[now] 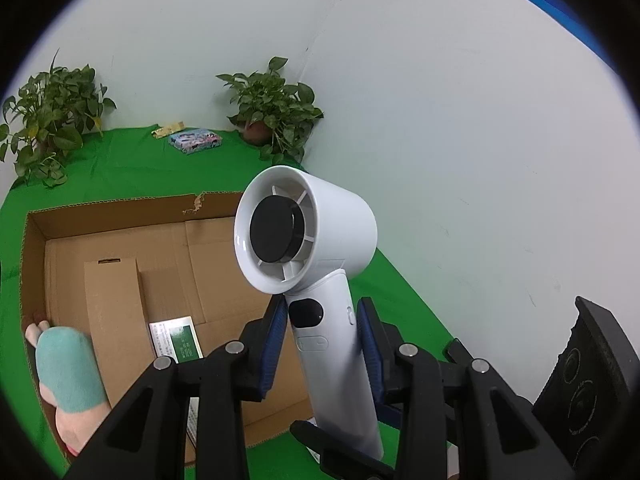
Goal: Organize objects
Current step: 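Lift the white fan and carry it over the tray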
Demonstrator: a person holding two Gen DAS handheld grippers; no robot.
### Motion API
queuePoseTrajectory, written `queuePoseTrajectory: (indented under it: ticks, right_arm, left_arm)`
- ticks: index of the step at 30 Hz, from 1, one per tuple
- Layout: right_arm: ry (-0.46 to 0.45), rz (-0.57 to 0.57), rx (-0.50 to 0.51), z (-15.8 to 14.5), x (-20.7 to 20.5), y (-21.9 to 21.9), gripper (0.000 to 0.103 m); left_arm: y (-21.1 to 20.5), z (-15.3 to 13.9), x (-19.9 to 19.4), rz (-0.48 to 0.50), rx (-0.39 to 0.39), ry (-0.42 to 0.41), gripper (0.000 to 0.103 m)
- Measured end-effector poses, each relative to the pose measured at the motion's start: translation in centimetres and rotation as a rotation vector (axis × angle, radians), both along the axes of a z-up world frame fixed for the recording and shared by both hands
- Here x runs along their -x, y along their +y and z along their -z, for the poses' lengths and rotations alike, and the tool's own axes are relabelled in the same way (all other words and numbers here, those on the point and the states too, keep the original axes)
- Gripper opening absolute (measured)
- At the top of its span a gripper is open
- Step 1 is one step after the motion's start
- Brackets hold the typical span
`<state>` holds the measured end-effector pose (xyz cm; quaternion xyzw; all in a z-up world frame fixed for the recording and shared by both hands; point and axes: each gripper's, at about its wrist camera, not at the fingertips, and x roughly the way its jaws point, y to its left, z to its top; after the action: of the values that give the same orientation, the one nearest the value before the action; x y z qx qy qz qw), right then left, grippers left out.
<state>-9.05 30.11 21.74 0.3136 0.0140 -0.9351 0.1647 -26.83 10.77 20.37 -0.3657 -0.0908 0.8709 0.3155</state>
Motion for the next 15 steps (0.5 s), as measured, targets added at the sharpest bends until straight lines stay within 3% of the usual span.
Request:
queuePoseTrajectory:
  ticks: [4,15]
  right_arm:
    - [-0.038,0.001,-0.006,1.5,3.1,0.8,0.028]
    - [-0.173,-0.013,0.018,9.6,9.4,0.9,0.028]
  left_arm:
    - [0.1,1.8,2.0,0.001,0.004,-0.043,0.034]
    - [0.0,9.6,6.0,-0.026,0.031,-0.184,0.034]
